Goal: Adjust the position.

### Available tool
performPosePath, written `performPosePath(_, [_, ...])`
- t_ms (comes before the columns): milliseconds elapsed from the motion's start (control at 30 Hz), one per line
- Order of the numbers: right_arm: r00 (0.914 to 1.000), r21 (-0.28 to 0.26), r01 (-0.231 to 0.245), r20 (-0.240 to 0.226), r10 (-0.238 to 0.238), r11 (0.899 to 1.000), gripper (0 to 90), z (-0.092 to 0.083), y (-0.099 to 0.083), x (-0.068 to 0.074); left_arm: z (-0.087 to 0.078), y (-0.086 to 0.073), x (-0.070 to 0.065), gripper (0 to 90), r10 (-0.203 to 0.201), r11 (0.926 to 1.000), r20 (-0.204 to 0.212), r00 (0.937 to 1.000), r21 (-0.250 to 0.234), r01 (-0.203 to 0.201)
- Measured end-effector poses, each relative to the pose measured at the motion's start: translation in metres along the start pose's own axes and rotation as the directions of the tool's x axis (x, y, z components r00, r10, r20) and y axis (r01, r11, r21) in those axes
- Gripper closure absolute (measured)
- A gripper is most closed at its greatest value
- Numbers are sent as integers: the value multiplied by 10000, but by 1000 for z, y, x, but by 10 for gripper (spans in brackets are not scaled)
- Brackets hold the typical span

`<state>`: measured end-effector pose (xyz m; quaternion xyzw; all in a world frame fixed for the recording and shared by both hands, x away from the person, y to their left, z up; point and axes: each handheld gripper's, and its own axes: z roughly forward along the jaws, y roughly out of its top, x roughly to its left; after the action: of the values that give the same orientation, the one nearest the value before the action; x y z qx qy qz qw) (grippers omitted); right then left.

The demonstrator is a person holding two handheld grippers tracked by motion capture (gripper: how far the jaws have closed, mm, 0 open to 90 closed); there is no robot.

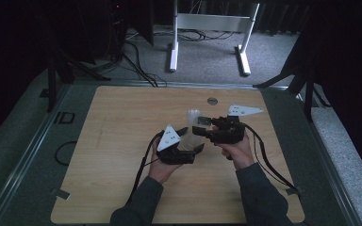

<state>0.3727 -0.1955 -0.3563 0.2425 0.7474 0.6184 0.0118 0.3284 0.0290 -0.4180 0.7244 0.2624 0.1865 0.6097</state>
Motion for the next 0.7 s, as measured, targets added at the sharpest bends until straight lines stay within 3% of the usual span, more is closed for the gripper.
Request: performPosePath(700, [9999,-75,-88,-140,87,9999,411,0,0,0,0,-1,0,262,39,10000,-17,10000,47,-38])
